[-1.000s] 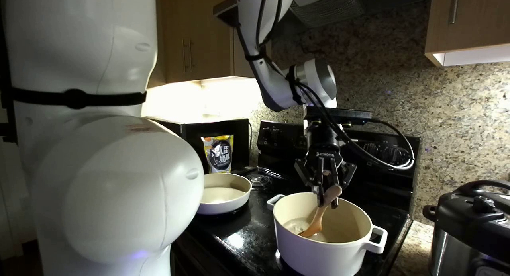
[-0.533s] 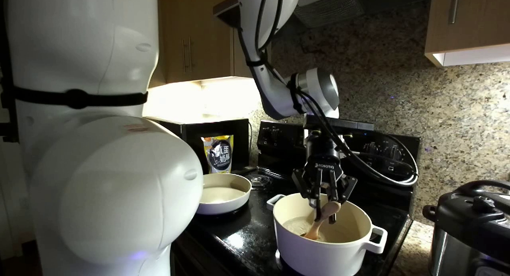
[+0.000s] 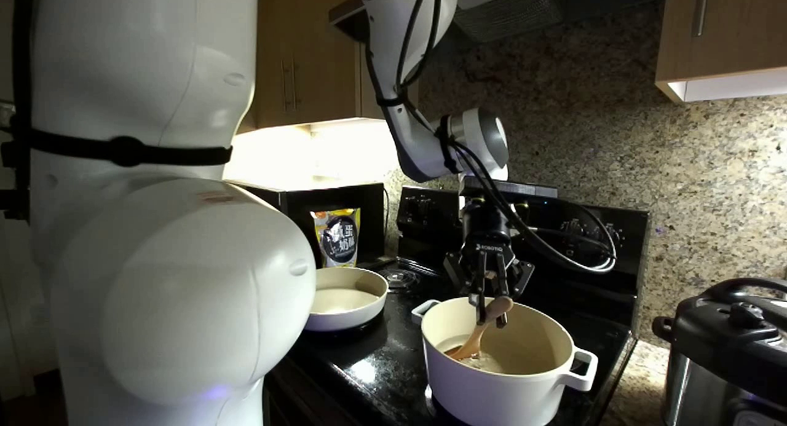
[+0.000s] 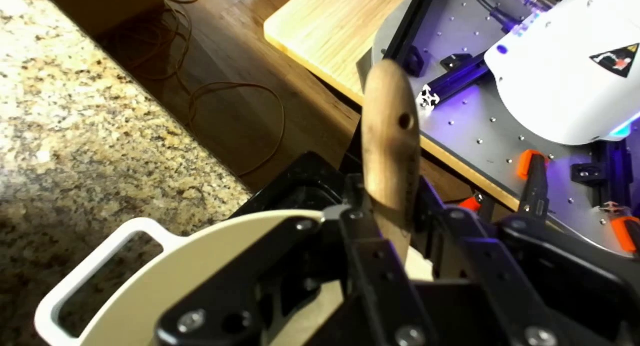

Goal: Hold the wooden spoon and stir inside the pot.

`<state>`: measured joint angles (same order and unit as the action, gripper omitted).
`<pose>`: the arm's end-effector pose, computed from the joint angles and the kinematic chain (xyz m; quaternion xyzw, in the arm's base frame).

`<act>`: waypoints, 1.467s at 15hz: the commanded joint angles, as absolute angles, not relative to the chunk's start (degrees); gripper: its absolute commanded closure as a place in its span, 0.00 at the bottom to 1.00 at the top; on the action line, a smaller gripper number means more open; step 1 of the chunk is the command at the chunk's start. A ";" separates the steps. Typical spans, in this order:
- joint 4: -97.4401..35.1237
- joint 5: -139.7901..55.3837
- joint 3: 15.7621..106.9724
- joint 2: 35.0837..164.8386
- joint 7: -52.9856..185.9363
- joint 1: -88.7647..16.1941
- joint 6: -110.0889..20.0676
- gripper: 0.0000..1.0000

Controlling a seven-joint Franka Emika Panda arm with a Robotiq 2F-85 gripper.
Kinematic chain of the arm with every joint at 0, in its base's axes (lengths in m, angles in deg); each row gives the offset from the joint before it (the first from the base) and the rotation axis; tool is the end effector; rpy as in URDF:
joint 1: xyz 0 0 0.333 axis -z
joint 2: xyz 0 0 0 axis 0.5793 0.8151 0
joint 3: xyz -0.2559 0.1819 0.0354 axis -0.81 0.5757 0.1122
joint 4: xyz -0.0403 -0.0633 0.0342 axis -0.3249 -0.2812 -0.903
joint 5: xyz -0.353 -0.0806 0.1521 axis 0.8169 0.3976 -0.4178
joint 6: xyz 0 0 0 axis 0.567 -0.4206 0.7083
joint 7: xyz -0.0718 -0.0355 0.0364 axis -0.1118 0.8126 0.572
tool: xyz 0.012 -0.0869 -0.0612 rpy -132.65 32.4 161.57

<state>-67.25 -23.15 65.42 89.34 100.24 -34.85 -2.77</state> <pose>0.4447 -0.0422 0.2966 0.8691 0.3005 -0.3849 0.0792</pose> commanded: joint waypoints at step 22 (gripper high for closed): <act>-65.36 -26.41 65.05 91.83 104.04 -32.80 0.17 0.92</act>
<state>-67.19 -24.83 63.90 91.20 102.23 -32.14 -1.52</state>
